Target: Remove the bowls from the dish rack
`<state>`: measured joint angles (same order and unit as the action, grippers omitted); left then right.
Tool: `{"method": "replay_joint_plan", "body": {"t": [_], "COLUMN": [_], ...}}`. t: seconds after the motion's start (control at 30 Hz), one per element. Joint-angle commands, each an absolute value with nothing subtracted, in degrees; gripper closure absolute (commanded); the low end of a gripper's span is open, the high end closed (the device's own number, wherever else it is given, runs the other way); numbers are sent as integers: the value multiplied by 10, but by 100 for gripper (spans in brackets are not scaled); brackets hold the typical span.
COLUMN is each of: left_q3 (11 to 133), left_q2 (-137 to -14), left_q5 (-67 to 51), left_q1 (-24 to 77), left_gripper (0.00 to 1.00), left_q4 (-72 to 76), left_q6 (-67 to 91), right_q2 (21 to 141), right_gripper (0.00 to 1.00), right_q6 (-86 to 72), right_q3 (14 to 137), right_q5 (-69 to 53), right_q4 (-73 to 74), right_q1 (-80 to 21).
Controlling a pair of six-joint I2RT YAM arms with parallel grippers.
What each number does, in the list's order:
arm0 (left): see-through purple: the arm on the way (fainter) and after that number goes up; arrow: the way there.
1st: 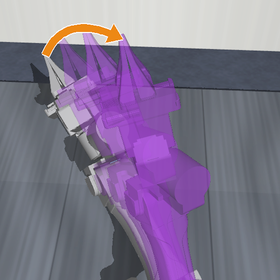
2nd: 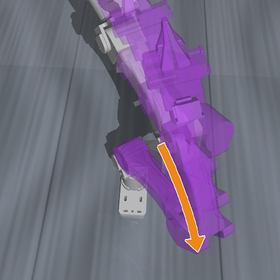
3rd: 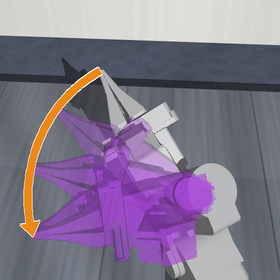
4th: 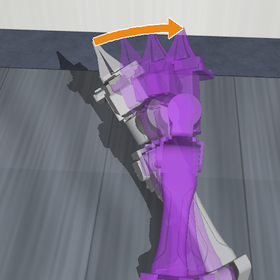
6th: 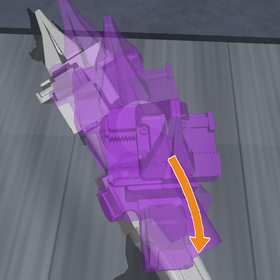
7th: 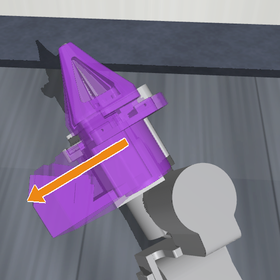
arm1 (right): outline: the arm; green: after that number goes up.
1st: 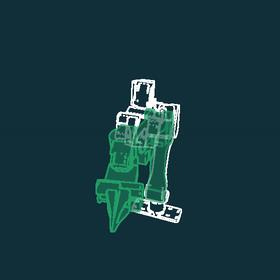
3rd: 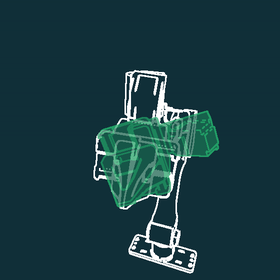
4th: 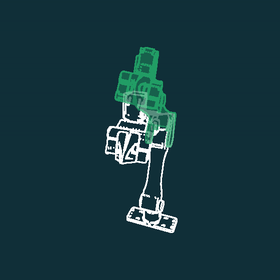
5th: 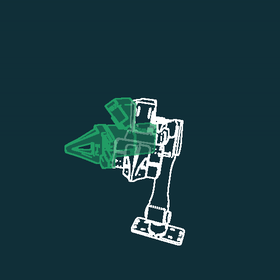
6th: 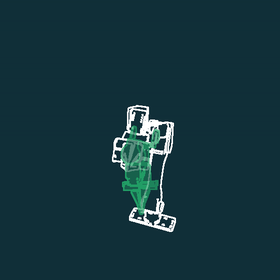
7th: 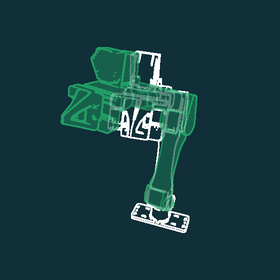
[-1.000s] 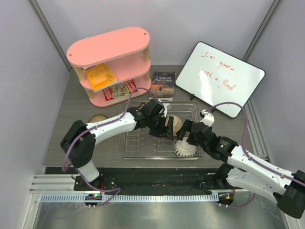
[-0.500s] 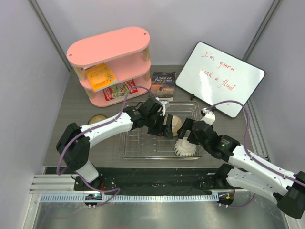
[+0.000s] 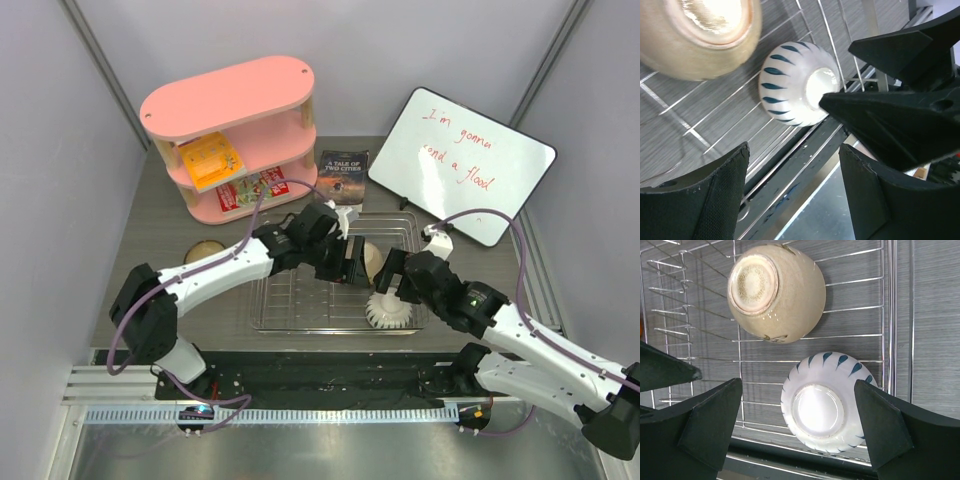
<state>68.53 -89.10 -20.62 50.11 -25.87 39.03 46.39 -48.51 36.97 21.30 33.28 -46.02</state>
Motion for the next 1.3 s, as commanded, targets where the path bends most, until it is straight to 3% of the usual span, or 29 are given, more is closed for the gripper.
{"method": "replay_joint_plan", "body": {"t": [0.0, 0.2, 0.73, 1.03, 1.27], "left_q3": [668, 617, 551, 552, 521], "left_q2": [-912, -906, -985, -1060, -1053], "left_q5": [-230, -216, -263, -300, -315], "left_q1": [526, 533, 541, 541, 527], "left_gripper": [27, 18, 18, 18, 18], "left_q4": [-179, -125, 53, 111, 171], "left_q6": [434, 458, 522, 519, 537], "right_q2": [458, 443, 460, 533, 540], "right_gripper": [0, 1, 1, 1, 1], "right_q6": [-482, -492, -504, -503, -511], "right_q3": [368, 347, 301, 294, 274], "right_q5": [196, 178, 174, 168, 154], "right_q4": [340, 333, 317, 281, 264], "right_q1": [-459, -459, -459, -459, -459]}}
